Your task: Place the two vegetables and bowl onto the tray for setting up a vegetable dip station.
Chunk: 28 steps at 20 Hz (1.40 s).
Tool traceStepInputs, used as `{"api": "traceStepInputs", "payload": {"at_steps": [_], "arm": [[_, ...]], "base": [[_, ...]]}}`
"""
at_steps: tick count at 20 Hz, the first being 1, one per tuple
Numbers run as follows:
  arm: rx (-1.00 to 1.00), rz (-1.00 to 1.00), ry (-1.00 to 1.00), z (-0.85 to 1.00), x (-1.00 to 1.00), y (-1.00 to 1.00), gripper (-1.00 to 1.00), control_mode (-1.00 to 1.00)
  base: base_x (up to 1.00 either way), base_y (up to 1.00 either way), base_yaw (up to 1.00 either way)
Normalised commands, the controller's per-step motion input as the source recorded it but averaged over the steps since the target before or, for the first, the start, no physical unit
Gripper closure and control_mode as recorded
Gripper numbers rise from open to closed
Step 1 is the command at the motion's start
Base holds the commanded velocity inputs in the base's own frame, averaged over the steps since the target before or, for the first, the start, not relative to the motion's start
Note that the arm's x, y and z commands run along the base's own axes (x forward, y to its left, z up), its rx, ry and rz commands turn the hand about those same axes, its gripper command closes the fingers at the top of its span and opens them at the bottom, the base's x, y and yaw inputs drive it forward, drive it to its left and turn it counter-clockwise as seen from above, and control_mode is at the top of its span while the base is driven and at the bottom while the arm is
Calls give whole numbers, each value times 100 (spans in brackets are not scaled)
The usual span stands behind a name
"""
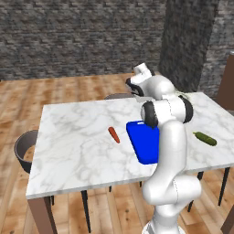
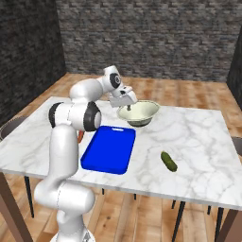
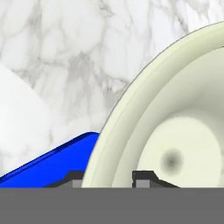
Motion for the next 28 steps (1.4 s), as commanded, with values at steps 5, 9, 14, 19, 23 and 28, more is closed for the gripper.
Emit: {"api": "traceStepInputs", "payload": {"at_steps": [5, 9, 14, 19, 23, 28], "arm": [[0, 2, 4, 3, -50, 78, 100, -100], [0, 6, 7, -3, -57, 70, 100, -100], [5, 9, 1, -27, -45, 38, 100, -100], [11, 12, -3, -34, -41, 14, 100, -100], [4, 13, -2, -9, -2, 3, 100, -100], [4, 15, 0, -6, 0, 4, 100, -100]], "base": [[0, 0, 0], [0, 0, 0], [0, 0, 0], [0, 0, 0], [0, 0, 0], [0, 0, 0]]}}
